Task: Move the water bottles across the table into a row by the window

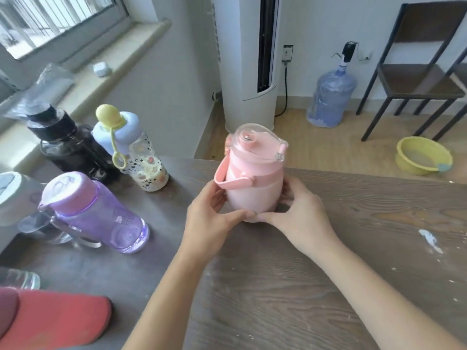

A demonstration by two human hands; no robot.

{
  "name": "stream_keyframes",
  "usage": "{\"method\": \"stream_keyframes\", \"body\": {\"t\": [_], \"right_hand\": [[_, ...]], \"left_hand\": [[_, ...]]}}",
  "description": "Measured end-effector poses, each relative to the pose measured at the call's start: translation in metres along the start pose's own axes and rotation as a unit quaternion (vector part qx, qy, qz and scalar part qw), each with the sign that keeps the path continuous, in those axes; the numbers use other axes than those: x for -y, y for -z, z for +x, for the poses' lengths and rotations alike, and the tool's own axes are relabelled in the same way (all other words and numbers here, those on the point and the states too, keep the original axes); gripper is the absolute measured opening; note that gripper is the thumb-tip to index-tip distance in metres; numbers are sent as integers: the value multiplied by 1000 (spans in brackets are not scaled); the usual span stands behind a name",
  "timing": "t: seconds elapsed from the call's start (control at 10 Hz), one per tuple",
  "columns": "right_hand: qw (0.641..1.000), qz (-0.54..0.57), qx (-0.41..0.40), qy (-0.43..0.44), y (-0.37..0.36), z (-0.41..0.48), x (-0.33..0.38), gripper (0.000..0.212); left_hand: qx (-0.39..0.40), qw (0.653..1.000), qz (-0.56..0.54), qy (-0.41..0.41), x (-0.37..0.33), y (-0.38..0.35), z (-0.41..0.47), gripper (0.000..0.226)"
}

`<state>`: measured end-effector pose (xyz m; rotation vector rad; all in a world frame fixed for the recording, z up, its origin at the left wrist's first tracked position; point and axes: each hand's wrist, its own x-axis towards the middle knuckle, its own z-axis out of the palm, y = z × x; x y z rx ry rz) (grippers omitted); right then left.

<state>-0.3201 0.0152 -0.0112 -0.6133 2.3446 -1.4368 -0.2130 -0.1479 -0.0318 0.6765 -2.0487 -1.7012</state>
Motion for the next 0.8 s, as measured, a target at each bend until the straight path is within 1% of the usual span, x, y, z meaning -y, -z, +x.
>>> {"method": "stream_keyframes", "body": {"t": [0.2,0.3,0.4,0.7,0.8], "right_hand": [[999,-14,33,35,-61,32,29,95],[999,-20,32,35,-77,40,30,95],[999,-24,30,25,-82,40,28,98],[999,-36,32,13,-81,41,21,97],[998,-46,31,4,-82,39,16,106]], "left_hand": [[-40,999,-27,14,16,61,22,80],[-42,998,-48,21,22,71,29,79],[-32,997,-58,24,30,71,32,74],[-26,995,-100,18,42,62,32,73],[-18,994,-108,12,42,57,22,68]]}}
